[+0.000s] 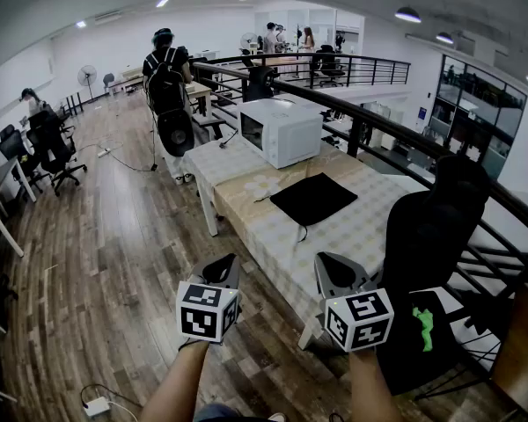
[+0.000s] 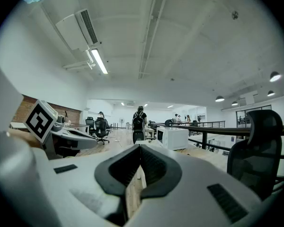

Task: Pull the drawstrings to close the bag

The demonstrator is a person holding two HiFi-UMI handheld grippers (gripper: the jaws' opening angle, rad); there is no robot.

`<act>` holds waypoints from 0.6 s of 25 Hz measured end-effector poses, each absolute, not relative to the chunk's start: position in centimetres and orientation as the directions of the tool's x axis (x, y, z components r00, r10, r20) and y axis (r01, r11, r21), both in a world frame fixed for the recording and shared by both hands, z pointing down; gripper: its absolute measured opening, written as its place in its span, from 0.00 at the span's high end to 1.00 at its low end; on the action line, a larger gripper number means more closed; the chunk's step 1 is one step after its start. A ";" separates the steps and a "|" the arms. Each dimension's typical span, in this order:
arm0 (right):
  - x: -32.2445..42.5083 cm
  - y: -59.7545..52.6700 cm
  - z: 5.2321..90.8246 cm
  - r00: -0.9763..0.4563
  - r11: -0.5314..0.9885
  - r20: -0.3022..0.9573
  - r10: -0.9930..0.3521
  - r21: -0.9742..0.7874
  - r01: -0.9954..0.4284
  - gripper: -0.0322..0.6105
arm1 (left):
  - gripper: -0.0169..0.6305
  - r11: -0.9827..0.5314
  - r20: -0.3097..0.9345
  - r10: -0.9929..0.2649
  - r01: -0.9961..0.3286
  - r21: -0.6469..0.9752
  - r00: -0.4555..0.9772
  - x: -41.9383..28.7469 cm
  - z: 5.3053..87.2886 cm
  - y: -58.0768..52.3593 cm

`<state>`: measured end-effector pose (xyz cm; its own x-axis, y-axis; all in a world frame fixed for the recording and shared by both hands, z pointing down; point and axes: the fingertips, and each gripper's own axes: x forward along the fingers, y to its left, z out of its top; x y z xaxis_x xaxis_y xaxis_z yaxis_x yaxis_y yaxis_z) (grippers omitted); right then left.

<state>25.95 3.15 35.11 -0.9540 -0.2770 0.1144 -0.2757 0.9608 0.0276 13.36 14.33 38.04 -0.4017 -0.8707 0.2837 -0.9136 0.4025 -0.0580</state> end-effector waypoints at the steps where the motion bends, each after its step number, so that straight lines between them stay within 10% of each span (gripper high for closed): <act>1: 26.1 3.2 35.1 -0.954 0.961 0.112 -0.278 0.030 -0.276 0.92 | 0.93 0.402 0.282 -0.873 -0.914 -0.051 -0.399 13.5 38.1 14.4; 15: 25.7 2.8 35.6 -0.947 0.953 0.108 -0.302 0.009 -0.303 0.91 | 0.84 0.367 0.295 -0.889 -0.930 -0.003 -0.351 12.7 38.8 14.2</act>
